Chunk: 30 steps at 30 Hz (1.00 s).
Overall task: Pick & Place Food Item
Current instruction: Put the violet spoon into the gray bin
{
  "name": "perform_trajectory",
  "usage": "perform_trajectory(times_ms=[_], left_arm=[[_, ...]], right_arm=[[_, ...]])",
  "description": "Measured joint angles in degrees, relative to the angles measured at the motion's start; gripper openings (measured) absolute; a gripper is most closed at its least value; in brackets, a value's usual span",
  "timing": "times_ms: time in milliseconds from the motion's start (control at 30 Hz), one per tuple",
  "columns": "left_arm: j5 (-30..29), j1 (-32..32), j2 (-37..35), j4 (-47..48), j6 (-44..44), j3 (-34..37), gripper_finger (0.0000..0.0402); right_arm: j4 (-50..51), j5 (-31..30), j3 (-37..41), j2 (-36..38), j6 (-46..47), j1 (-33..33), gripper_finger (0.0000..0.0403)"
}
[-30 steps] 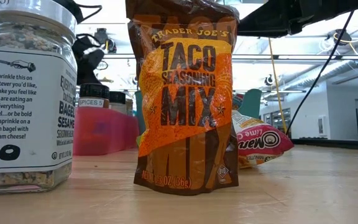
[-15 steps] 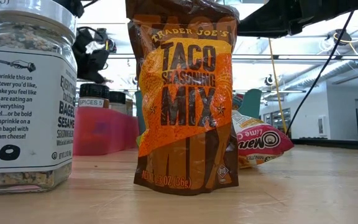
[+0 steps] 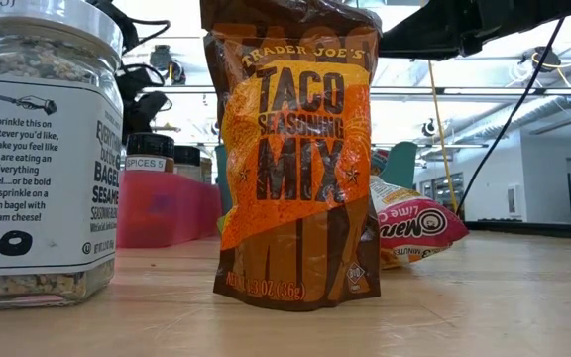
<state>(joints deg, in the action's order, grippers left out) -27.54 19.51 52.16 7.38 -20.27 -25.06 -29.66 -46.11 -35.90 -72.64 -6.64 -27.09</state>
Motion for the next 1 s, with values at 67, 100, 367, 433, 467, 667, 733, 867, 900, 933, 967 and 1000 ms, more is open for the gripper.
perform_trajectory(times_ms=[67,100,367,433,467,667,733,867,900,933,967,1000], left_arm=[[3.48,0.54,0.0,0.12,-0.16,0.0,0.0005],[4.52,0.76,0.0,0.03,-0.17,0.0,0.0006],[2.5,0.77,-0.13,0.06,-1.18,0.0,0.0006],[1.4,0.82,-0.11,-0.16,-0.5,0.0,0.0007],[0.38,0.8,-0.11,-0.4,-0.22,0.0,0.0007],[-7.49,0.82,2.51,-5.23,-0.84,0.13,0.0016],[-7.29,1.04,4.56,-6.52,0.48,0.22,0.0021],[-6.98,1.74,9.28,-7.76,1.99,0.22,0.0014],[-6.96,1.88,10.33,-7.79,2.02,0.22,0.0012],[-6.94,1.99,11.06,-7.84,2.03,0.22,0.001],[-6.96,2.14,11.62,-8.0,2.03,0.22,0.001],[-6.97,2.25,11.97,-8.19,2.03,0.22,0.0011]], right_arm=[[0.04,0.0,0.02,-0.02,-0.01,0.0,0.0175],[0.06,0.0,0.02,-0.02,-0.01,0.0,0.0175],[0.82,0.0,0.02,-0.02,0.01,0.0,0.0176],[0.82,0.0,0.02,-0.02,0.01,-0.01,0.0174],[0.82,0.0,0.02,-0.02,0.01,-0.02,0.0173],[0.82,0.0,0.02,-0.02,0.01,-0.02,0.0174],[0.82,0.0,0.02,-0.02,0.01,-0.02,0.0175],[0.82,0.0,0.02,-0.02,0.01,0.0,0.0173],[0.82,-0.01,0.02,-0.02,0.01,-0.02,0.0172],[0.82,0.0,0.02,-0.02,0.01,-0.02,0.0171],[0.82,-0.01,0.02,-0.02,0.01,-0.01,0.017],[0.82,0.0,0.02,-0.02,0.02,-0.01,0.017]])
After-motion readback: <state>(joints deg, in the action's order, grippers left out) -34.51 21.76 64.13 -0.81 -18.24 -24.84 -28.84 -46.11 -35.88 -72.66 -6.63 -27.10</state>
